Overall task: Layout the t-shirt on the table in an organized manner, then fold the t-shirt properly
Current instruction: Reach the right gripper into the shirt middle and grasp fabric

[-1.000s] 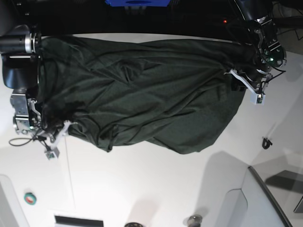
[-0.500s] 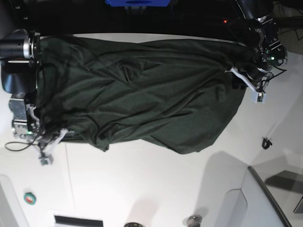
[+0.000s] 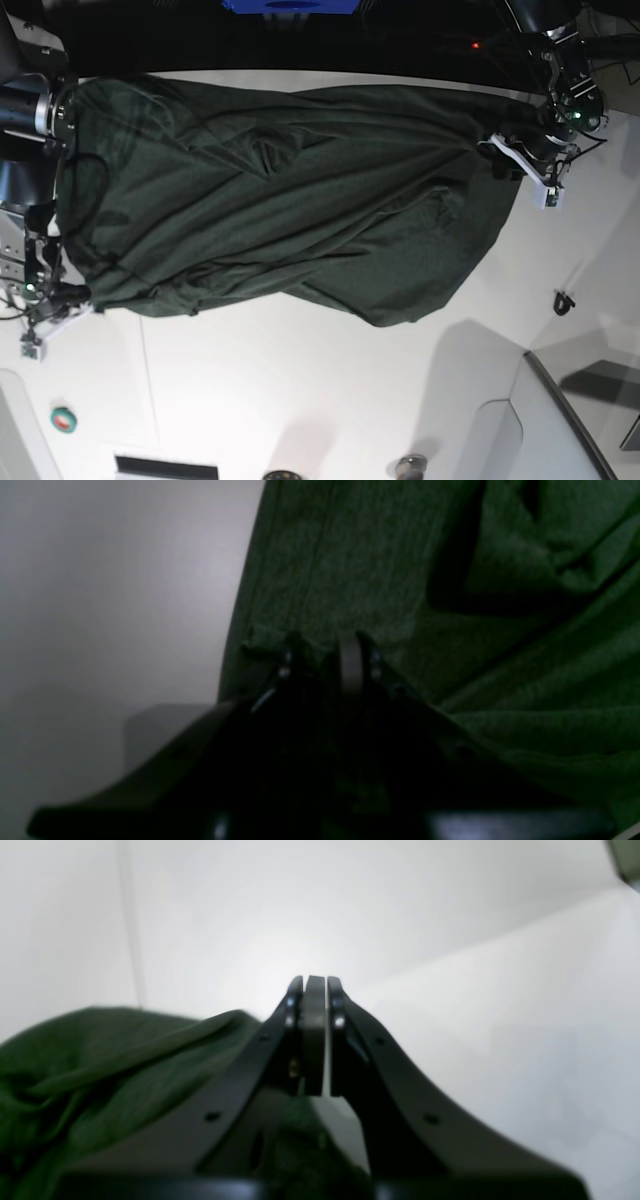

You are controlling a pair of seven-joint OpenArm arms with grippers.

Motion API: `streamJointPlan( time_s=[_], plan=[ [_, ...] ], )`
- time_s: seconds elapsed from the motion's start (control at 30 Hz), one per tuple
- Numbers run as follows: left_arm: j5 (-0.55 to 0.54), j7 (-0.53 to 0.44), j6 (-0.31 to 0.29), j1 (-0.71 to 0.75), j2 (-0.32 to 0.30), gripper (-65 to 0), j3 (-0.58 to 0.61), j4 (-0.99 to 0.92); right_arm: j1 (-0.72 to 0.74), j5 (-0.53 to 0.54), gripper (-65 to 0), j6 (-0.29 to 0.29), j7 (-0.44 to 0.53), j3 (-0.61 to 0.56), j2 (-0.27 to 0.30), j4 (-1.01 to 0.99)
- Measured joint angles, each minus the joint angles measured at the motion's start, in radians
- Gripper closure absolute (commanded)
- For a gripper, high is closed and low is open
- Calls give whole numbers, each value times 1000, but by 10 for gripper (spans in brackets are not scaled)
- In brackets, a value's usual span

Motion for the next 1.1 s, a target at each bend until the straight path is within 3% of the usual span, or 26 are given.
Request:
streamJointPlan(
  time_s=[0.07,0.13,0.27,0.4,0.5,0.6,0.8,0.93,1.1],
  plan=[
    [0,0,-3,3,3,-102,-31,2,0,-1,-21,1,-2,0,0,0],
    [3,12,-3,7,3,-102,-56,12,-2,-2,-77,28,-4,0,-5,0],
    [0,11,0,1,1,-102,-66,84,-5,0,-183,201,-16,0,-16,0],
    [4,12,0,-58,3,-102,-58,98,-5,-4,-191,322,-95,0,-48,0],
    [8,11,2,-101,7,-102,-39,98,-16,-7,-194,351,-128,-4,-86,17],
    [5,10,0,-114,14,-102,21,99,-100,-13,-195,380,-150,-93,-106,174],
    [-1,9,-16,-90,-5,-102,-20,97,-312,-6,-195,387,-223,-350,-128,632],
    [2,11,-5,-42,-50,-100,-138,84,-341,-8,-195,222,-233,-540,-123,663],
    [0,8,-12,6,-82,-100,-192,83,-273,5,-195,126,-227,-722,-131,579]
  ],
)
